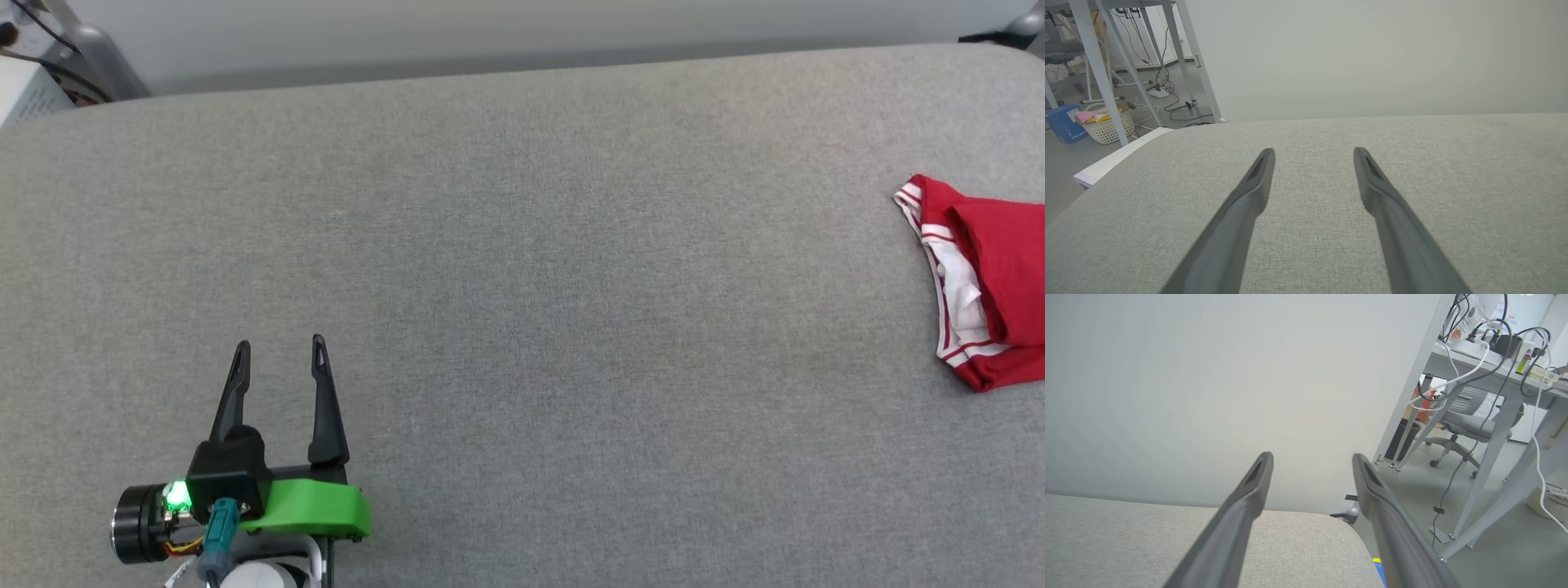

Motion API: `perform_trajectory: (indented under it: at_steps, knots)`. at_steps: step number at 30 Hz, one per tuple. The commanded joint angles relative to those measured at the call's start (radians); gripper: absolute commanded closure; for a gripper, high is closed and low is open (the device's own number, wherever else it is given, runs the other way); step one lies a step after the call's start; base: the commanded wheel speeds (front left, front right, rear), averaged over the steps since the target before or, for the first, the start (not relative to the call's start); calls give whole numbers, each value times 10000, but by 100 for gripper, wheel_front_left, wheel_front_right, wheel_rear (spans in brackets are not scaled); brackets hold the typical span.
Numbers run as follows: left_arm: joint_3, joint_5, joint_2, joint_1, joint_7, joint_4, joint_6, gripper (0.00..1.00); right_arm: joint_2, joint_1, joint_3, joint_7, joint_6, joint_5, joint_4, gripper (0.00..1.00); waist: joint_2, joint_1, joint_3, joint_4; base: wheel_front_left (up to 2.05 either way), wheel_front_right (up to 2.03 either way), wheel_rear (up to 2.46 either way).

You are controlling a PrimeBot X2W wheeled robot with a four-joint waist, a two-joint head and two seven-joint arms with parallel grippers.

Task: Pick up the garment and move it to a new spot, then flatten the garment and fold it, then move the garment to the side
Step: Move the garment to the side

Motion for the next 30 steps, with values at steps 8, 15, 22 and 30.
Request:
perform_trajectory:
  at_steps: [8, 15, 22, 30]
  knots:
    - [-37, -200, -80, 389, -59, 219, 19, 0, 2760, 3003, -802, -147, -9, -957, -3591, 0, 0, 1, -1237, 927, 0, 0, 0]
    - [-140, -236, -108, 460, -59, 392, -41, 0, 4078, 5060, -410, -149, -9, -1302, -4437, 0, 0, 1, -1486, 1281, 0, 0, 0]
    - [-161, -351, -127, 549, -59, 461, -172, 0, 4502, 6382, -371, -150, -9, -1374, -4731, 0, 0, 1, -1696, 1319, 0, 0, 0]
    - [-230, -457, -130, 729, -59, 591, -454, 0, 4877, 7590, -594, -150, -9, -1332, -5338, 0, 0, 1, -1969, 1270, 0, 0, 0]
